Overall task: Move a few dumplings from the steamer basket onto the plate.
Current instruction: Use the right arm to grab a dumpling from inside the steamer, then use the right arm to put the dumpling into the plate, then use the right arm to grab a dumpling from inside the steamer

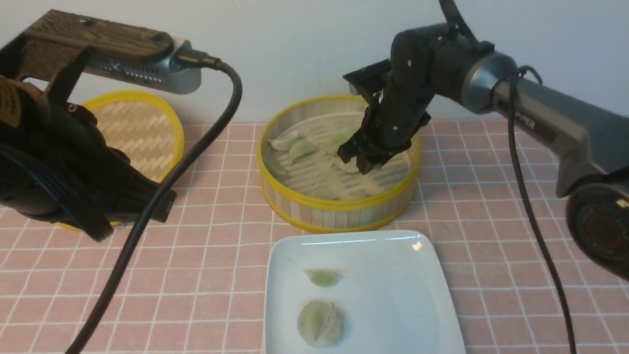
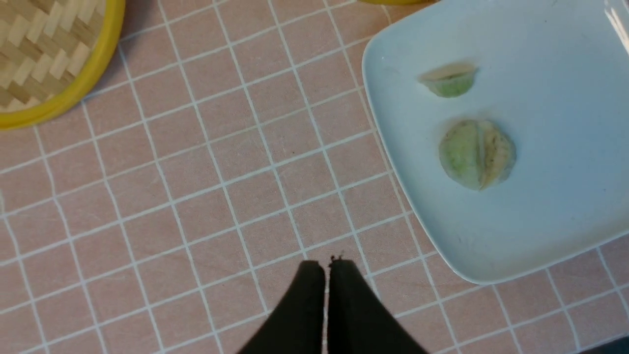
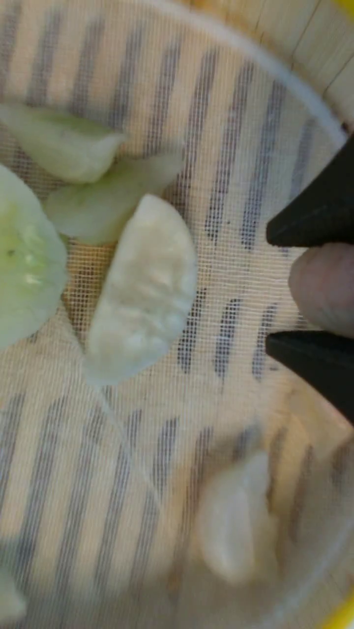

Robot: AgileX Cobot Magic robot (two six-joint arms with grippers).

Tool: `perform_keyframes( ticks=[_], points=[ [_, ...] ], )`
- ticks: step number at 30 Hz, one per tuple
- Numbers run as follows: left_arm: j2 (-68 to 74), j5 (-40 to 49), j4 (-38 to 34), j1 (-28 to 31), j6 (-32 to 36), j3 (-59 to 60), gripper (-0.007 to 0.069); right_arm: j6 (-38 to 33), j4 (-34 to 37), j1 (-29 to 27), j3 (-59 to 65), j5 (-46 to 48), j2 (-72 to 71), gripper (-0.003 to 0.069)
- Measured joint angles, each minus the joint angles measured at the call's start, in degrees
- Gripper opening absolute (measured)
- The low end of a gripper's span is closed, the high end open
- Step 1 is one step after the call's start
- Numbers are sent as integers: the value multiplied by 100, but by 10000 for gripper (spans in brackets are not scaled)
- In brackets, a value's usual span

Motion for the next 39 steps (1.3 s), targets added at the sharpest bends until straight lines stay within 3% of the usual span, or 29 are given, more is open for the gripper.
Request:
perform_keyframes(
  ticks=[5, 10, 17, 18, 25, 27, 32, 39],
  points=[
    [-6, 0, 27, 0, 0, 0, -6, 0, 316, 0, 814, 40, -1006, 202],
    [-6, 0, 44, 0, 0, 0, -6, 33, 1111, 143, 2970, 61, -2319, 202],
    [-6, -73, 49, 0, 0, 0, -6, 31, 1456, 586, 4300, -556, -2411, 222],
    [-6, -73, 49, 0, 0, 0, -6, 31, 1456, 586, 4301, -556, -2404, 226],
    [-6, -114, 49, 0, 0, 0, -6, 198, 1448, 686, 3969, -532, -2376, 531],
    [-6, -114, 49, 0, 0, 0, -6, 294, 1329, 652, 3646, -484, -2370, 582],
    [-1, -108, 49, 0, 0, 0, -6, 423, 788, 323, 2436, -733, -2006, 605],
    [-1, -11, 49, 0, 0, 4, -6, 499, 543, -148, 606, -813, -482, 601]
  ],
)
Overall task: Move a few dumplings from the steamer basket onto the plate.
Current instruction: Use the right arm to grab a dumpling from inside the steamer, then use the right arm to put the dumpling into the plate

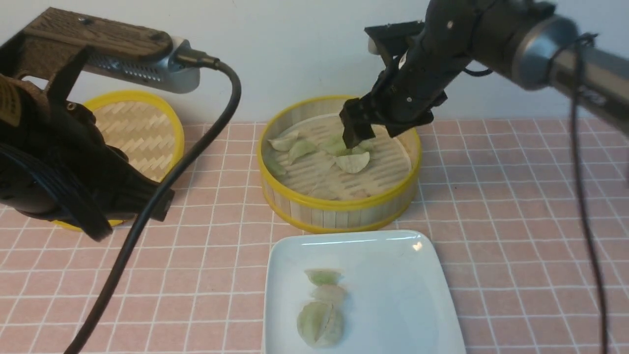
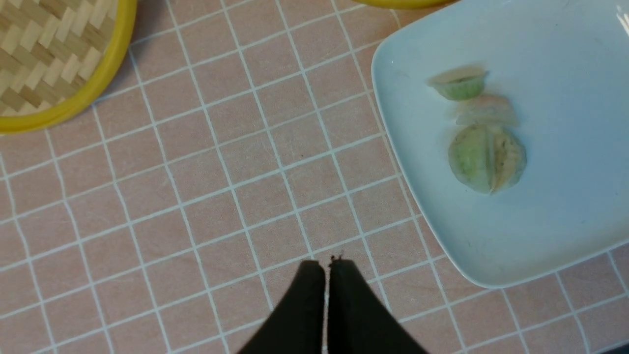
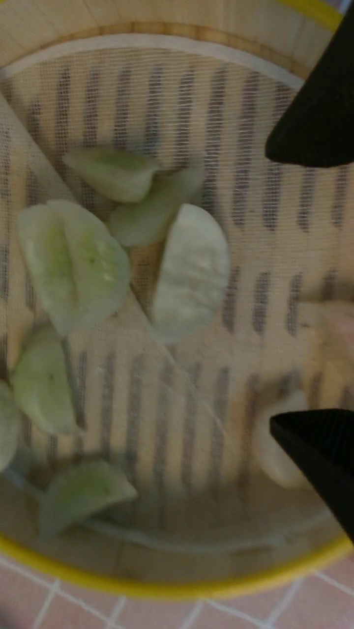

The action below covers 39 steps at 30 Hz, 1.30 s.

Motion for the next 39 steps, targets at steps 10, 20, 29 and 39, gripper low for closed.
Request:
perform_keyframes(
  ticks=[10, 20, 29, 39],
  points=[
    [0, 7, 0, 0, 0, 0, -6, 0, 128, 0, -1386, 22, 1532, 580],
    [0, 7, 0, 0, 0, 7, -6, 12, 195, 0, -1494, 363, 1574, 248],
    [0, 7, 0, 0, 0, 7, -6, -15, 116, 5, -1459, 953, 1017, 214],
    [0, 9, 0, 0, 0, 7, -6, -15, 167, 46, 289, 947, -1012, 214]
  ],
)
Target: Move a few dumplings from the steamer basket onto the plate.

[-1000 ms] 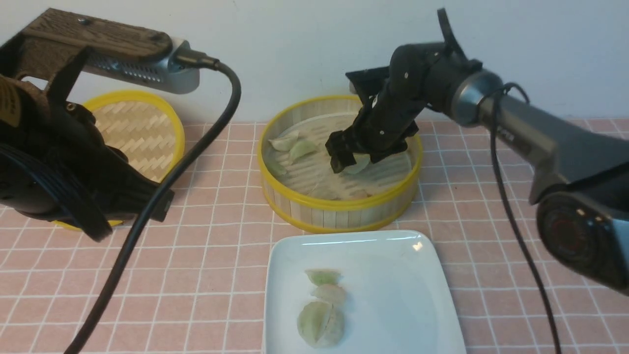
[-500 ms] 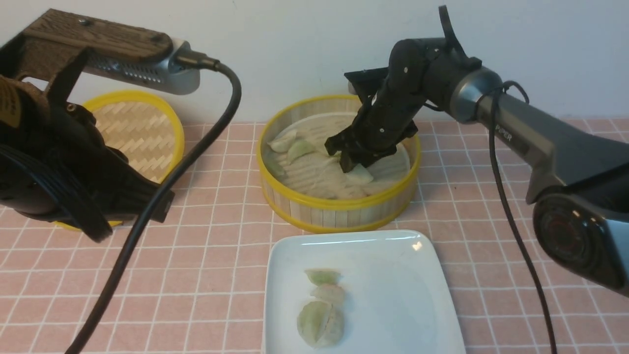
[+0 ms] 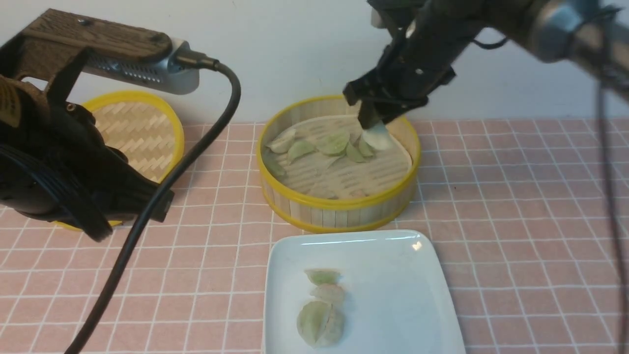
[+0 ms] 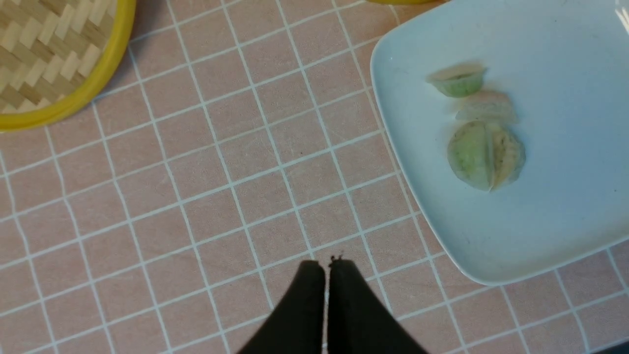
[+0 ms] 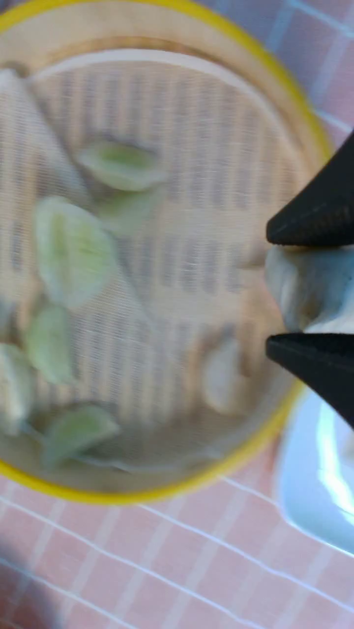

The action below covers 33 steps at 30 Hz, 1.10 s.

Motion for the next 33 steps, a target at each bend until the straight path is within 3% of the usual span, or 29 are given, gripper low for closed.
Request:
perform_keyframes(
  ticks=[5, 10, 14, 21, 23, 25, 27, 28, 31, 33],
  points=[
    [0, 0, 0, 0, 23, 0, -6, 11, 165, 344, 2743, -223, -1602, 214],
    [0, 0, 0, 0, 36, 0, -6, 11, 463, 737, 4295, -1552, -1877, 213],
    [0, 0, 0, 0, 41, 0, -6, 11, 556, 793, 4491, -2018, -1635, 217],
    [0, 0, -13, 0, 150, 0, -6, 11, 469, 793, 4265, -2006, -1605, 436],
    [0, 0, -12, 0, 150, 0, -6, 46, 295, 793, 4037, -1754, -1760, 449],
    [0, 0, -12, 0, 173, 0, -6, 106, 118, 793, 3864, -1488, -2016, 423],
    [0, 0, -12, 0, 214, 0, -6, 217, -173, 793, 3729, -1145, -2659, 335],
    [0, 0, -12, 0, 213, 0, -6, 234, -202, 793, 3728, -1115, -2659, 324],
    [0, 0, -7, 0, 253, 0, -6, 705, -815, 793, 3746, -726, -4147, 115],
    [0, 0, -12, 0, 253, 0, -6, 881, -1002, 793, 3836, -738, -4683, 57]
  ],
)
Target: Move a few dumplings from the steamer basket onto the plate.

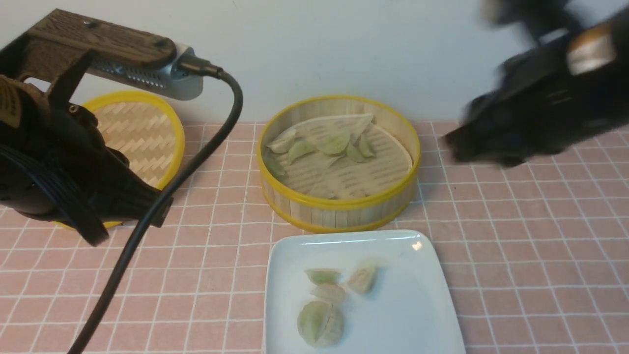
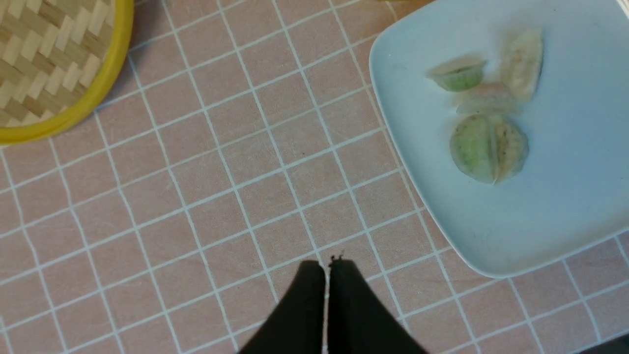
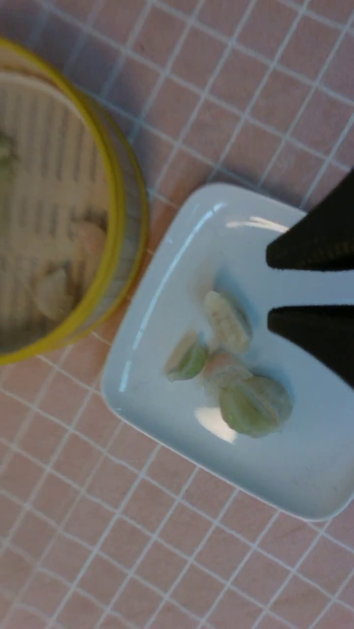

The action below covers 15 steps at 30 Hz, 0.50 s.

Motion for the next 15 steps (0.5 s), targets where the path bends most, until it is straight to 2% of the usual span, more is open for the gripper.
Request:
perform_keyframes(
  ticks=[1, 4, 11, 15],
  points=[
    [0, 0, 0, 0, 2, 0, -6, 215, -195, 0, 241, -140, -748, 15],
    [0, -166, 0, 0, 2, 0, -6, 437, -427, 0, 1162, -840, -2178, -10],
    [0, -626, -12, 0, 2, 0, -6, 829, -893, 0, 3795, -3121, -5159, -14],
    [0, -759, -12, 0, 2, 0, -6, 1727, -1607, 0, 5071, -3680, -6652, -14]
  ],
)
